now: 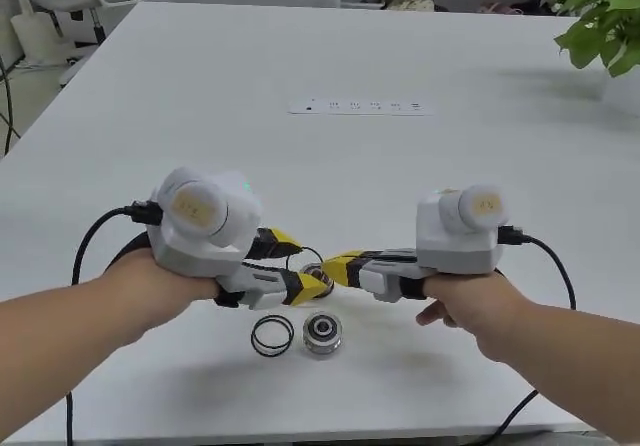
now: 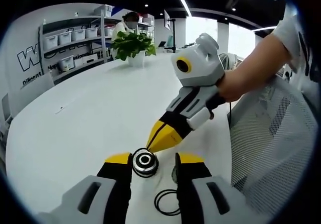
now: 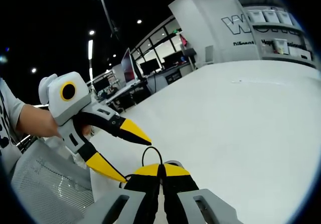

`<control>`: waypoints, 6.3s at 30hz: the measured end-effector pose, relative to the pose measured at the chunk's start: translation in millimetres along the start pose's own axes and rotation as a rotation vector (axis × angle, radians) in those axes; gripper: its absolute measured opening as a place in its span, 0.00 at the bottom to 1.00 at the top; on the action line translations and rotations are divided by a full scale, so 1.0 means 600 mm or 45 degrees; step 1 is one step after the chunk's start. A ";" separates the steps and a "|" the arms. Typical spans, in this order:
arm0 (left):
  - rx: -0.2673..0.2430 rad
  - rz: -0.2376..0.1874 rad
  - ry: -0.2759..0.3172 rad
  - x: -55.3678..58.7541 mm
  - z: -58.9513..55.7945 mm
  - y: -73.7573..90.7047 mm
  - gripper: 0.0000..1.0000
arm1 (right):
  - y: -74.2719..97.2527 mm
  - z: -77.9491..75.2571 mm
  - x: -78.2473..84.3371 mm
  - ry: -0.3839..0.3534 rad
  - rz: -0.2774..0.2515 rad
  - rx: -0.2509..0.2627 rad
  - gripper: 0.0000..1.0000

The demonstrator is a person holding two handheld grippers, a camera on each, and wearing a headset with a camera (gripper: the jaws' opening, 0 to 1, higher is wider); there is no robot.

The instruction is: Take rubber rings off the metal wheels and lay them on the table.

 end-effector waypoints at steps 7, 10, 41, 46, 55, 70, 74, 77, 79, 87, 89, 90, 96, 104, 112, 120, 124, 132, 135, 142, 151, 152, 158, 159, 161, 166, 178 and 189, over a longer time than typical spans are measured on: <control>-0.007 -0.047 0.005 -0.012 -0.003 0.019 0.37 | 0.000 0.007 -0.001 -0.005 -0.002 -0.013 0.00; -0.005 -0.053 -0.001 -0.012 -0.004 0.024 0.40 | 0.000 0.010 -0.001 -0.003 0.002 -0.019 0.00; -0.049 -0.095 0.017 0.003 -0.024 0.097 0.62 | -0.003 0.040 0.006 0.031 0.031 -0.072 0.00; -0.055 -0.083 0.021 0.011 -0.027 0.104 0.65 | -0.005 0.045 0.008 0.023 0.041 -0.084 0.00; -0.066 -0.070 0.019 0.024 -0.030 0.113 0.67 | -0.013 0.060 0.024 0.030 0.100 -0.117 0.00; -0.069 -0.045 -0.009 0.039 -0.035 0.124 0.71 | -0.021 0.075 0.046 0.045 0.193 -0.149 0.00; -0.066 -0.044 -0.003 0.042 -0.037 0.126 0.73 | -0.024 0.076 0.054 0.052 0.229 -0.151 0.00; -0.068 -0.037 -0.002 0.045 -0.037 0.128 0.73 | -0.025 0.079 0.060 0.052 0.257 -0.153 0.00; -0.067 -0.036 0.001 0.047 -0.038 0.128 0.73 | -0.025 0.081 0.062 0.051 0.269 -0.157 0.00; -0.062 -0.022 -0.011 0.051 -0.040 0.128 0.73 | -0.030 0.085 0.068 0.069 0.304 -0.161 0.00; -0.059 -0.019 -0.015 0.052 -0.041 0.128 0.73 | -0.031 0.085 0.069 0.072 0.310 -0.162 0.00; -0.058 -0.019 -0.016 0.052 -0.041 0.128 0.73 | -0.031 0.086 0.070 0.073 0.315 -0.162 0.00; -0.055 -0.012 -0.018 0.054 -0.042 0.128 0.73 | -0.033 0.087 0.074 0.113 0.342 -0.152 0.00; -0.057 -0.005 -0.017 0.058 -0.043 0.131 0.73 | -0.038 0.084 0.077 0.176 0.376 -0.121 0.00; -0.062 0.001 -0.014 0.060 -0.042 0.133 0.73 | -0.042 0.083 0.082 0.271 0.427 -0.098 0.00; -0.067 0.005 -0.011 0.062 -0.042 0.136 0.72 | -0.045 0.080 0.081 0.338 0.461 -0.075 0.00; -0.069 0.011 -0.009 0.064 -0.041 0.137 0.72 | -0.047 0.078 0.081 0.355 0.471 -0.064 0.00; -0.070 0.015 -0.005 0.067 -0.042 0.139 0.72 | -0.053 0.073 0.078 0.365 0.488 -0.041 0.00; -0.072 0.016 -0.004 0.067 -0.042 0.141 0.72 | -0.054 0.071 0.079 0.370 0.498 -0.032 0.00; -0.073 0.022 0.003 0.071 -0.041 0.141 0.72 | -0.056 0.067 0.081 0.382 0.511 -0.017 0.02; -0.063 0.033 0.002 0.074 -0.042 0.138 0.72 | -0.054 0.065 0.078 0.372 0.489 -0.022 0.07; -0.063 0.032 0.002 0.073 -0.042 0.137 0.72 | -0.053 0.065 0.078 0.372 0.487 -0.026 0.07; -0.059 0.031 -0.001 0.069 -0.041 0.135 0.71 | -0.051 0.070 0.074 0.368 0.446 -0.049 0.13; -0.059 0.030 0.000 0.068 -0.041 0.135 0.71 | -0.051 0.071 0.072 0.367 0.435 -0.052 0.13; -0.059 0.028 0.000 0.067 -0.040 0.135 0.71 | -0.050 0.074 0.069 0.358 0.415 -0.060 0.15; -0.058 0.025 -0.002 0.065 -0.039 0.136 0.71 | -0.047 0.075 0.060 0.348 0.367 -0.065 0.17; -0.062 0.026 -0.019 0.056 -0.029 0.137 0.71 | -0.037 0.081 0.026 0.331 0.211 -0.098 0.26; -0.067 0.019 -0.036 0.039 -0.015 0.126 0.70 | -0.023 0.071 0.006 0.314 0.128 -0.088 0.30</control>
Point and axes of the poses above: the centre of the closed fingertips' face, and the gripper's own axes: y roughly backward along the fingers, z roughly to its left, x roughly out of its underside, the point moved 2 cm from there along y, roughly backward along the fingers, and after that the axes turned 9 degrees about -y, right-handed, at the moved point
